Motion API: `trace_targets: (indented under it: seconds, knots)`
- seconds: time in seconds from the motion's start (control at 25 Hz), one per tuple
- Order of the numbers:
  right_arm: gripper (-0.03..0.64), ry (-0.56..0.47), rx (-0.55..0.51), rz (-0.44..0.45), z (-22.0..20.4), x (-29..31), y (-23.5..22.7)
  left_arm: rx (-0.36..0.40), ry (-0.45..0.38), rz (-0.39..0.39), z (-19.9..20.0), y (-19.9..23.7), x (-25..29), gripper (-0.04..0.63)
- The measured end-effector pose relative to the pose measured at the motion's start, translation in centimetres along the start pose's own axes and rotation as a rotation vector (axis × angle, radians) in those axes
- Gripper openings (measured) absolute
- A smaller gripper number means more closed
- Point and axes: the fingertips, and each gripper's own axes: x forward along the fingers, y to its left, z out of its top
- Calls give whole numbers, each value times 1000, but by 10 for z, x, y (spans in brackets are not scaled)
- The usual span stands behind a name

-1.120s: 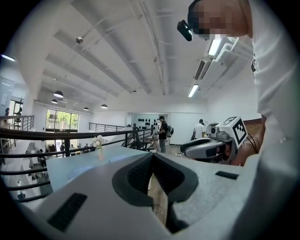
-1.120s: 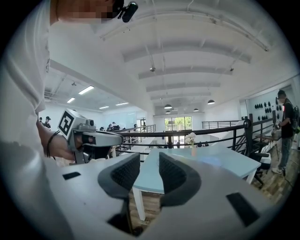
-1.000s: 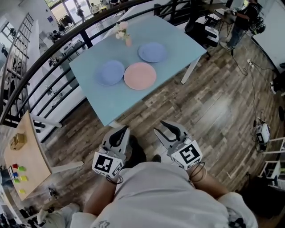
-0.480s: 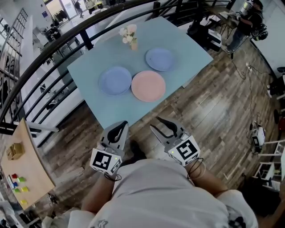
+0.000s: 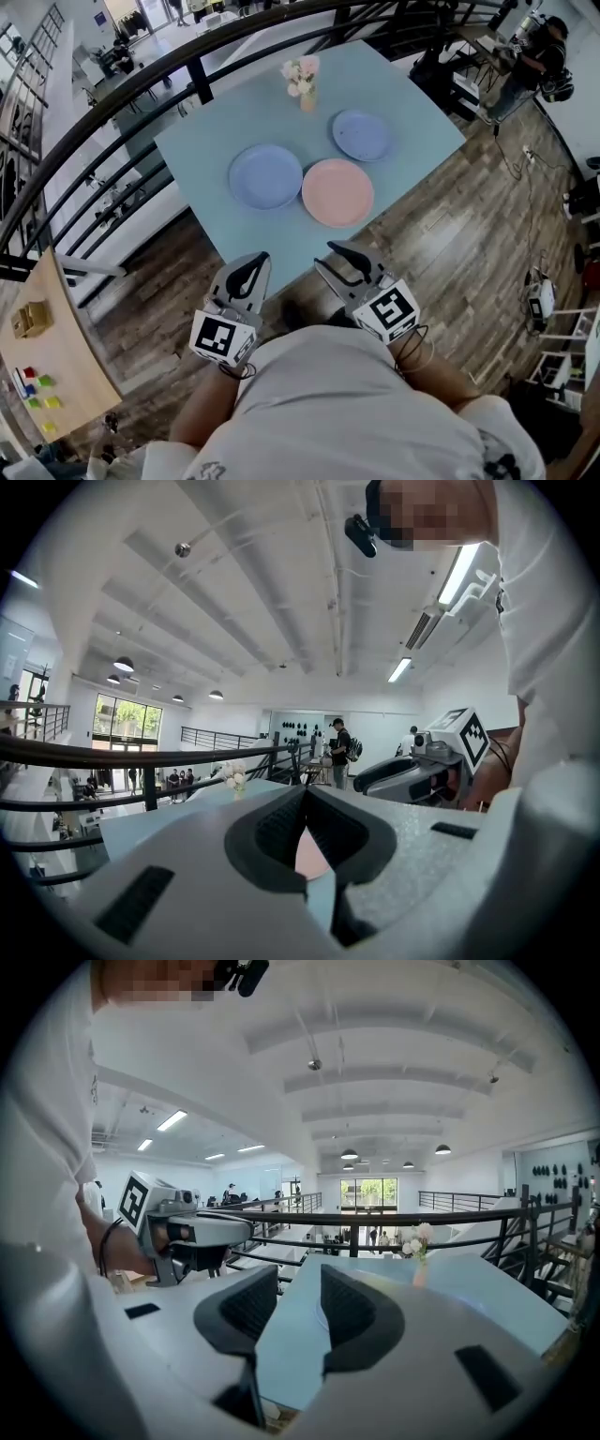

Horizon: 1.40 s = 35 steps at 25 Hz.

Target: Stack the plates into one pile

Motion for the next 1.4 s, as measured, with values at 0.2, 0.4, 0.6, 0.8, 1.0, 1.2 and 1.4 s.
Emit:
trace_targets:
  seconds: [0.2, 0.4, 0.6, 0.8, 1.0, 1.2, 1.4]
  knots:
    - [156, -4, -8, 30, 10, 23, 1, -11, -3, 20, 0, 20, -3, 5]
    - [158, 2, -18, 54, 11, 42, -10, -13, -14, 52, 5, 37, 1, 5]
    - [158, 6, -21, 94, 13, 66, -22, -32, -8, 98, 2, 57, 6, 5]
    - [161, 31, -14, 139, 9, 94, -40, -67, 8, 142, -6, 78, 19, 5]
    - [166, 61, -9, 171, 1, 117, -68, -99, 29, 166, -12, 92, 43, 5]
    - [176, 149, 3, 214, -15, 146, -102, -125, 52, 200, -19, 110, 71, 5]
    - [179, 215, 11, 242, -35, 172, -141, -155, 81, 226, -30, 123, 103, 5]
